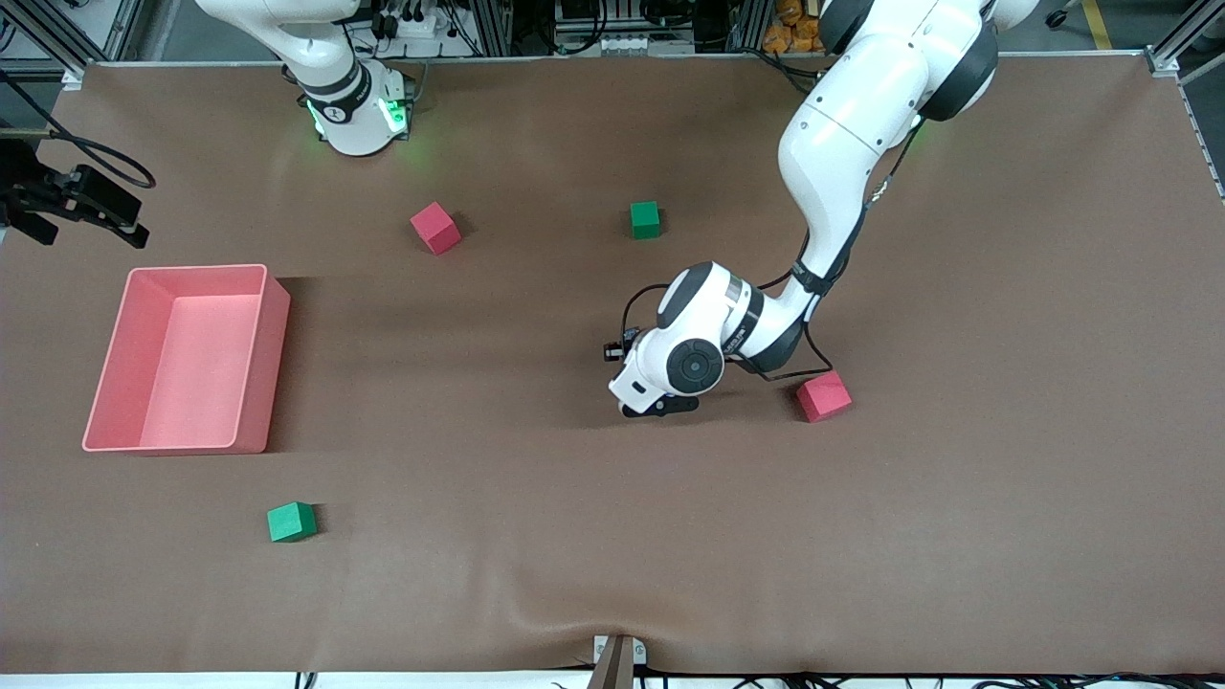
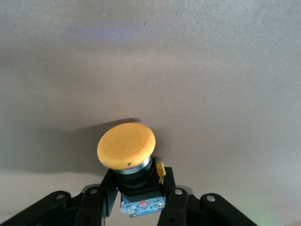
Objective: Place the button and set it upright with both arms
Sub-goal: 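Lift the button and rotate it cap-up with the left gripper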
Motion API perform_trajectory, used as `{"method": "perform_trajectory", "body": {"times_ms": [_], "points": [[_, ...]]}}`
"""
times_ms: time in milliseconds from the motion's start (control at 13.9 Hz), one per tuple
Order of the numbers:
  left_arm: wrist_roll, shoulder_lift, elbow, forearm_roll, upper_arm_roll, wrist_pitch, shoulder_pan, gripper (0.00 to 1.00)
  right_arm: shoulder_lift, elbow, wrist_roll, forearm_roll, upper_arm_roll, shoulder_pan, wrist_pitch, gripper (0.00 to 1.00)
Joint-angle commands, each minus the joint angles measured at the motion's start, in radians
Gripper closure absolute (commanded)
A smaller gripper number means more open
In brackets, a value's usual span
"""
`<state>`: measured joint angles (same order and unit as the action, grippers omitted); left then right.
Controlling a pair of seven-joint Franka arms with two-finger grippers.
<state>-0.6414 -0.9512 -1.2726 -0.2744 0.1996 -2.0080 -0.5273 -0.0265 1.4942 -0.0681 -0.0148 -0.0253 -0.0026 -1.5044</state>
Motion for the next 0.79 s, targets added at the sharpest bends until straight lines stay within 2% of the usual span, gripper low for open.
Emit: {"method": "perform_trajectory", "body": {"times_ms": [0, 360, 432, 575, 719], "points": [[-0.046, 0.037, 0.01, -0.019, -0.017, 0.008, -0.01, 1.0, -0.001, -0.006, 0.013, -0.008, 0.001, -0.002, 0.009, 0.0], [-0.153, 0.12, 0.012, -0.006, -0.023, -0.009, -0.011, 1.0, -0.001, -0.006, 0.013, -0.008, 0.001, -0.005, 0.009, 0.0], [-0.184, 0.136, 0.012, 0.024, -0.023, -0.021, -0.02, 1.0, -0.001, -0.008, 0.013, -0.008, 0.001, -0.005, 0.009, 0.0], [-0.269, 0.158, 0.012, 0.177, -0.031, -0.044, -0.051, 1.0, -0.001, -0.006, 0.013, -0.007, 0.002, -0.01, 0.01, 0.0], [-0.357, 0.158, 0.012, 0.259, -0.029, -0.105, -0.077, 1.0, -0.001, -0.005, 0.013, -0.007, 0.002, -0.01, 0.01, 0.0]]}}
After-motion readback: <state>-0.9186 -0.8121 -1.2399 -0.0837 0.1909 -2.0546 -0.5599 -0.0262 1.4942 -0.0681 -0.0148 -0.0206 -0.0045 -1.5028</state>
